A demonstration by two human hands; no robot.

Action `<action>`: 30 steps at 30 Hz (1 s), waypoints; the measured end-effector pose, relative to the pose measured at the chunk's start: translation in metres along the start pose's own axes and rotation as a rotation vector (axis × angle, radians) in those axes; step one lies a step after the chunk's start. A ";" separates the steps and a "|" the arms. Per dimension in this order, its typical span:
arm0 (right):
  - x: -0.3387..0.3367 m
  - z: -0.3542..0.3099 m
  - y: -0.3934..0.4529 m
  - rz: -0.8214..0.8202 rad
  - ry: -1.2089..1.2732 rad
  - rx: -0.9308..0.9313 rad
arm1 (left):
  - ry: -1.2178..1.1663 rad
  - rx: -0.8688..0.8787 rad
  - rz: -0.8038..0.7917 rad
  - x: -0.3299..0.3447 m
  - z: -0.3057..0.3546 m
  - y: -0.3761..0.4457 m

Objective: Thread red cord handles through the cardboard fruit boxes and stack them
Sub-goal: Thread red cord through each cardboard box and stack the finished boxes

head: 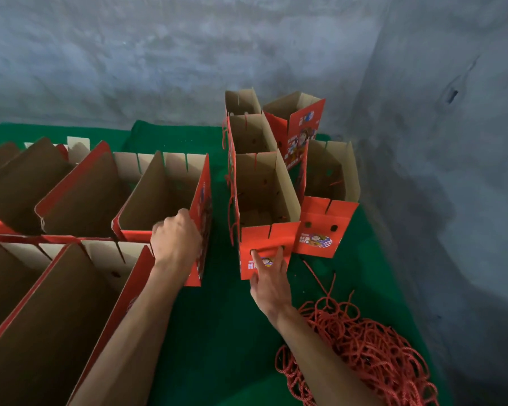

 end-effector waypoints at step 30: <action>-0.023 0.026 -0.044 0.152 1.149 0.056 | -0.338 0.536 -0.438 0.034 0.097 -0.111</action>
Point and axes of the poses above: each hand's wrist, its own y-axis towards the middle knuckle, its own x-axis out of the palm, z = x × y, the point moved 5 cm from there along y, towards the middle knuckle
